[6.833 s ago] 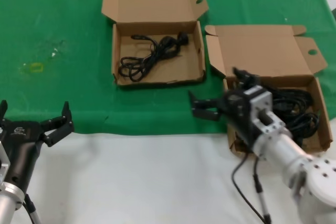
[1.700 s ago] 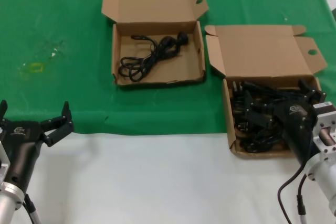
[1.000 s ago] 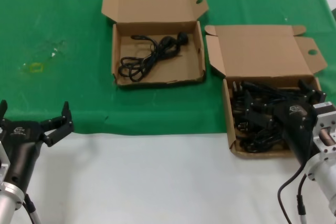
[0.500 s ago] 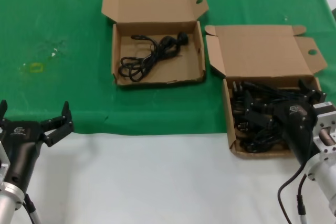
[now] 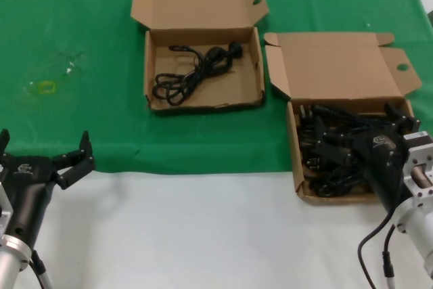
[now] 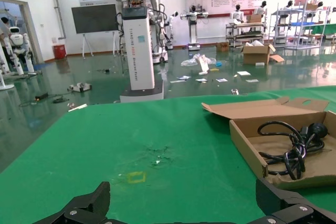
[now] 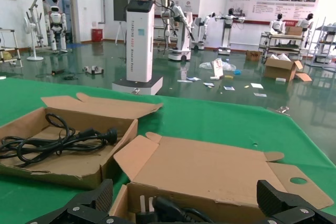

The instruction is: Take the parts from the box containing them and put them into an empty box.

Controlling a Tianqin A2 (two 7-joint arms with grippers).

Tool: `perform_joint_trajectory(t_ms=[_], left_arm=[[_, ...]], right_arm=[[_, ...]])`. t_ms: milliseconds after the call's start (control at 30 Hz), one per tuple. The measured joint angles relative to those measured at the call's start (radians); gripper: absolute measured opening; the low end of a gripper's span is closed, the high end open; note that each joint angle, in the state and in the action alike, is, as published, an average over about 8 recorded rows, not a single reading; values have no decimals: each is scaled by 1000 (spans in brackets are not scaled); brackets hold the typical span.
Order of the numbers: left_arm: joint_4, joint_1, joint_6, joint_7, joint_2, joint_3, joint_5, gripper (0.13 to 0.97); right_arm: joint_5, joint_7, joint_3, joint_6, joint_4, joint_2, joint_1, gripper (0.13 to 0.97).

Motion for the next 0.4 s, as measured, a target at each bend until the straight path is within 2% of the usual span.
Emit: perform_joint_trajectory(t_ms=[400], left_arm=[[0,0,0,0,0,0,0,966]], right_arm=[[0,0,0,0,0,0,0,966]])
